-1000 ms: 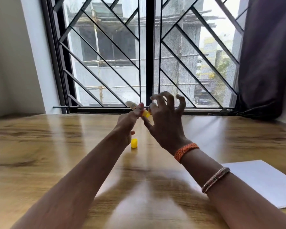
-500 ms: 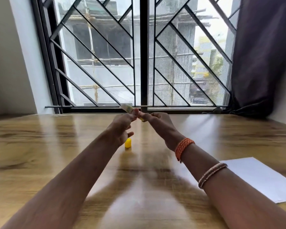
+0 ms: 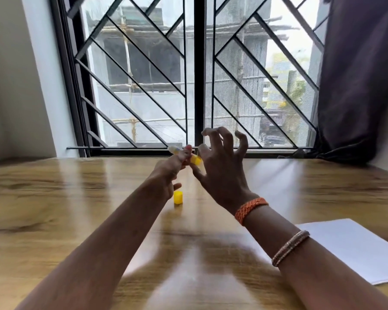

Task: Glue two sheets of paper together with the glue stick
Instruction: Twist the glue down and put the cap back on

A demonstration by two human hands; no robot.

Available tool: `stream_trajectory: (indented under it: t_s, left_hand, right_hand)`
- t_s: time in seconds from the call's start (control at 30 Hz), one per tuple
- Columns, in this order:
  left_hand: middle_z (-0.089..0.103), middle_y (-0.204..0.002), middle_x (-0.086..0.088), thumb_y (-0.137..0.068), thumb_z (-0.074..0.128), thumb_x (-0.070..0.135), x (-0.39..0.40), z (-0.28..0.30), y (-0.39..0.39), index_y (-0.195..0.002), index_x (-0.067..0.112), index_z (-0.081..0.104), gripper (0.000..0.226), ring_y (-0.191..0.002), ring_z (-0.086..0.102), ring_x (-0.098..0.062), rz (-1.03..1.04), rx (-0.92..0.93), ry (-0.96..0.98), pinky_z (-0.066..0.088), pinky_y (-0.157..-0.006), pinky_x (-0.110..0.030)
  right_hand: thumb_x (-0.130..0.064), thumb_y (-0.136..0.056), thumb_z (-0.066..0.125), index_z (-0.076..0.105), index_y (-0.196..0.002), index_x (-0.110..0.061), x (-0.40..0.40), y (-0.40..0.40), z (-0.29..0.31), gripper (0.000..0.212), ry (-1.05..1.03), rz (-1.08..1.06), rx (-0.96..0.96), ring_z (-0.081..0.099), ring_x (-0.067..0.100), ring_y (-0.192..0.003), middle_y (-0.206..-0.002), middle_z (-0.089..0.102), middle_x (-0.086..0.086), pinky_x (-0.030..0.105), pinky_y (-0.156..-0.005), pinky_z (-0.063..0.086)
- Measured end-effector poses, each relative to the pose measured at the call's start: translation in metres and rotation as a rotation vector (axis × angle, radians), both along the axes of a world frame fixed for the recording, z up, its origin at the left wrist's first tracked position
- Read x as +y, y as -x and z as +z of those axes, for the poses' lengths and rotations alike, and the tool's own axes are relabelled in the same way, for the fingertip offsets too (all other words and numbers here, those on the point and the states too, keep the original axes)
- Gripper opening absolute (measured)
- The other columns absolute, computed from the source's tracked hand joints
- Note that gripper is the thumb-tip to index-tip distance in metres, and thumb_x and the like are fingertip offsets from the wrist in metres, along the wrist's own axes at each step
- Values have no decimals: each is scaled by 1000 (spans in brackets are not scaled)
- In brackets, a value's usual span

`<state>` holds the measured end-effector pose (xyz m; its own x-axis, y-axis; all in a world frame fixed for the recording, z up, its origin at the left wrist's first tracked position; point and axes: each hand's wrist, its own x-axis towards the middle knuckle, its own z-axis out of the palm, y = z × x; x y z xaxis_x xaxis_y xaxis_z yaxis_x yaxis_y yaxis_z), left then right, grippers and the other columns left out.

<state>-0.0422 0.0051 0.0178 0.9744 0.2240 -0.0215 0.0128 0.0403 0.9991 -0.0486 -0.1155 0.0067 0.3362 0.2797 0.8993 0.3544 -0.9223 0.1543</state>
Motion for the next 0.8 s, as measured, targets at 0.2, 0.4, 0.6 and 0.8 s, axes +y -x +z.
stream_trajectory:
  t_s: [0.2,0.4,0.6,0.8]
  left_hand:
    - [61,-115,5,-82,59,51,-4,0,0,-93,22,67,33,-108,42,-16,-27,-115,60,36,-84,-36]
    - [56,-112,4,-89,55,32,1,3,-3,-82,21,68,18,-114,40,-19,-90,-105,138,36,-83,-33]
    - [59,-118,3,-80,61,51,-4,2,0,-114,18,62,47,-111,43,-15,6,-75,86,36,-83,-33]
    - [55,-131,0,-83,58,50,-5,5,3,-105,18,62,39,-126,40,-21,-67,-91,148,33,-89,-34]
  right_hand:
    - [-46,-74,70,66,-85,-22,-1,-11,0,26,-380,162,232,34,23,-123,-119,55,2,39,-98,13]
    - [-49,-75,71,67,-80,-21,1,-13,0,29,-496,299,362,31,15,-118,-116,52,0,34,-89,15]
    - [-30,-70,73,63,-90,-16,1,4,3,26,-64,121,97,45,29,-123,-120,56,5,45,-101,17]
    - [-24,-71,67,57,-100,-15,6,3,1,32,-198,124,156,44,31,-119,-118,54,7,45,-99,20]
